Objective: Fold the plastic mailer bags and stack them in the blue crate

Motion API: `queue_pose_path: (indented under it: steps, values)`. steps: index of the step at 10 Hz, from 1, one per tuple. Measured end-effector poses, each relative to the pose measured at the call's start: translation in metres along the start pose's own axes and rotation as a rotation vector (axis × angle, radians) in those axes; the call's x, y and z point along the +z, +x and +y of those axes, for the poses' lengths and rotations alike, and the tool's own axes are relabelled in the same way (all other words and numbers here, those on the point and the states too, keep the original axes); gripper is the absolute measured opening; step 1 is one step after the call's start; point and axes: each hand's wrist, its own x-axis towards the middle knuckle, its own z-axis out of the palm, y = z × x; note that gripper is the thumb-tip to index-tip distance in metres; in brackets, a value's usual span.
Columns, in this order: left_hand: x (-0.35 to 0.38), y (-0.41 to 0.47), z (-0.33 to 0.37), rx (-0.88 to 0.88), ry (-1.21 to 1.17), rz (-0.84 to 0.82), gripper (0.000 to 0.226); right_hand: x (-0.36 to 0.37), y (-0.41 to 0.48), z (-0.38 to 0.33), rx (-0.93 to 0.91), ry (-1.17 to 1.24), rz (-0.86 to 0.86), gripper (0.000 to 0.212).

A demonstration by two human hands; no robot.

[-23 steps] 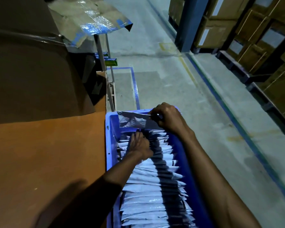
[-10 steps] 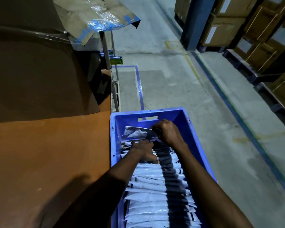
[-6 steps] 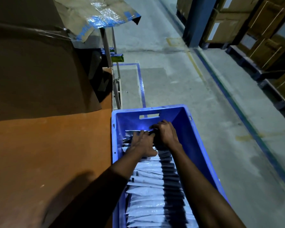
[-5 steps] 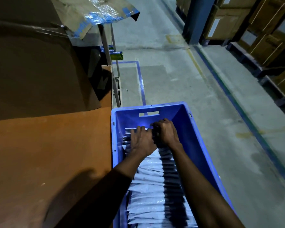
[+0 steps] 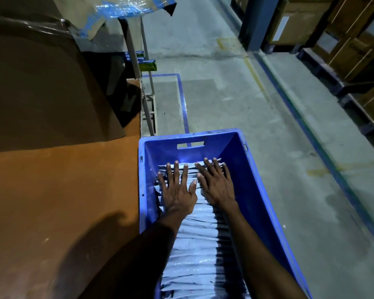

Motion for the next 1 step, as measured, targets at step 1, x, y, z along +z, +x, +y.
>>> queue_pose_path:
  steps: [1]
  values:
    - [0.0020, 0.0055, 0.0040, -0.038, 0.013, 0.053, 0.066, -0.0081, 0.0010, -0.0012, 0.010, 0.035, 0.023, 0.054]
